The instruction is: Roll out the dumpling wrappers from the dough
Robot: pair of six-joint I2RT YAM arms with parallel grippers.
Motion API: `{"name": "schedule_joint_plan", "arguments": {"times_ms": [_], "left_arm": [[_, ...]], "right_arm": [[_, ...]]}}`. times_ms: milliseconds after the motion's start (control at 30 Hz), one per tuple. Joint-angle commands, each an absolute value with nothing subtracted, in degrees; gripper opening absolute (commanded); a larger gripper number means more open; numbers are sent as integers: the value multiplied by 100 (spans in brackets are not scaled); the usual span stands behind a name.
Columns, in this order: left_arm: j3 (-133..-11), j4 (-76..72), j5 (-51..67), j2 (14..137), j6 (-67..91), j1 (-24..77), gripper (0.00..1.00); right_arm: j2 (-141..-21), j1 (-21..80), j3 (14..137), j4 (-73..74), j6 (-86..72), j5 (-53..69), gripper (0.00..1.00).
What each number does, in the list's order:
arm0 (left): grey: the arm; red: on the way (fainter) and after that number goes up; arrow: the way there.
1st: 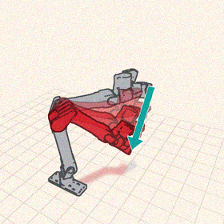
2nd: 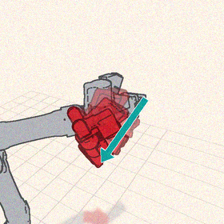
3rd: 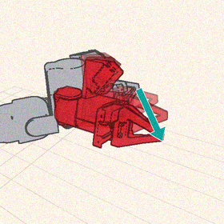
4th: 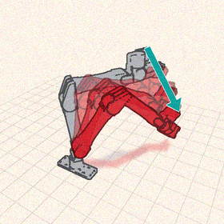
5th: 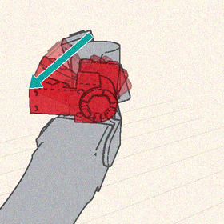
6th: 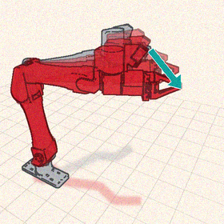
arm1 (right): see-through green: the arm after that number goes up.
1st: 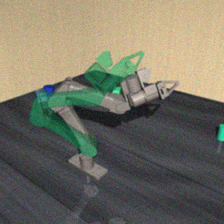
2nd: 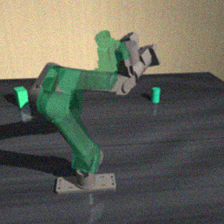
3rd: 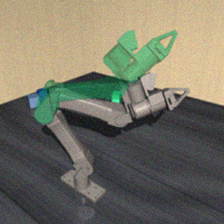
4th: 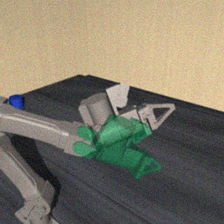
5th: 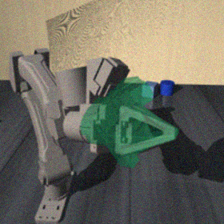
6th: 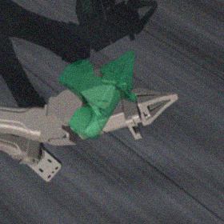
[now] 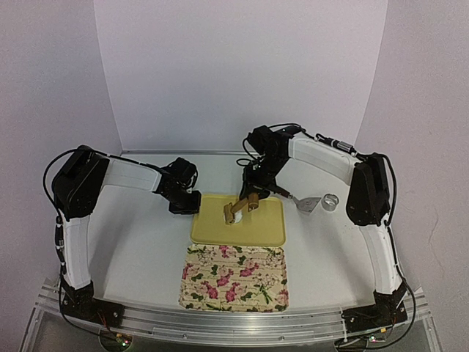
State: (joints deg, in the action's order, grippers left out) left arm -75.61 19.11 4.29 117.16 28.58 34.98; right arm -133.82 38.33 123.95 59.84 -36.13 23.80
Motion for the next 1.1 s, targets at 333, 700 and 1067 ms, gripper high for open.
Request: {"name": "schedule_joint_plan", "arguments": {"times_ms": [333,700,1067], "left_arm": [[-7458,2445,512,11637,2891,3612,0],[-7445,2450,501,11630,2897,3614,0],[-7451,2452,510,11627,2900,3612,0]], "right_arm": [[-14569,3827,11992,6515,-3539,682,0],[-14709,3828,12145,6529,-3512,664,0],[-14877,3832,12356,6548,-3476,737,0]]}}
